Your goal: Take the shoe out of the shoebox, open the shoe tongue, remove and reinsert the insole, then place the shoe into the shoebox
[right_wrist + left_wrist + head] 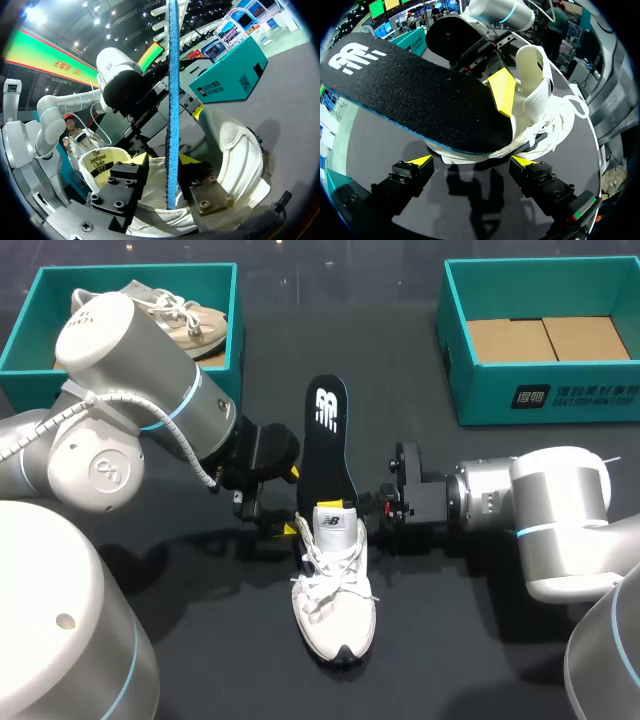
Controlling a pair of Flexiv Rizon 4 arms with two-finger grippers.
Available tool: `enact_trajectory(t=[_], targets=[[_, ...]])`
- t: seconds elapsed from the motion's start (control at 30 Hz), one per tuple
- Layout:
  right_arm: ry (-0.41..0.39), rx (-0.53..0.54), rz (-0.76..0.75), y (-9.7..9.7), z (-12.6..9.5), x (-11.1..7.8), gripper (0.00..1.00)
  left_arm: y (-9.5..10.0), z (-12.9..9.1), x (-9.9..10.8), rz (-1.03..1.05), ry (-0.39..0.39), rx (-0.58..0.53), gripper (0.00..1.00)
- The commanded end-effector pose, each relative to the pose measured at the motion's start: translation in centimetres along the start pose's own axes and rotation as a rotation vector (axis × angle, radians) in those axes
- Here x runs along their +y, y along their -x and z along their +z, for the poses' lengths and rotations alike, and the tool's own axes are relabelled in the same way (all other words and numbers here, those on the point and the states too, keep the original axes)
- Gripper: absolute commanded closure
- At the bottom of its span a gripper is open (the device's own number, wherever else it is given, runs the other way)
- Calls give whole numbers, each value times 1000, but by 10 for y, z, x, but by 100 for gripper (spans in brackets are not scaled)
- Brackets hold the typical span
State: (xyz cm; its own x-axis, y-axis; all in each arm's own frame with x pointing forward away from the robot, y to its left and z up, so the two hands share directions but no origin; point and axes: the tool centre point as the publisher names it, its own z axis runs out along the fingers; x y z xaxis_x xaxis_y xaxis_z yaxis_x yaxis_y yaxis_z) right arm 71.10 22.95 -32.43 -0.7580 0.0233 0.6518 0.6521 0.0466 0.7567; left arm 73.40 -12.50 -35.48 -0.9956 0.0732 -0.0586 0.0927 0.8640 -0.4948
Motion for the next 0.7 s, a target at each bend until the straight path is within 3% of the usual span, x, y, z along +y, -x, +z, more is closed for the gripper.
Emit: enact_trajectory(t=[0.03, 0.7], targets=[[-3, -5, -3, 2, 0, 2, 62, 0, 0, 1, 1, -1, 0, 0], [-37, -35, -60, -7, 0, 19, 62, 0, 0, 1, 1, -1, 0, 0]])
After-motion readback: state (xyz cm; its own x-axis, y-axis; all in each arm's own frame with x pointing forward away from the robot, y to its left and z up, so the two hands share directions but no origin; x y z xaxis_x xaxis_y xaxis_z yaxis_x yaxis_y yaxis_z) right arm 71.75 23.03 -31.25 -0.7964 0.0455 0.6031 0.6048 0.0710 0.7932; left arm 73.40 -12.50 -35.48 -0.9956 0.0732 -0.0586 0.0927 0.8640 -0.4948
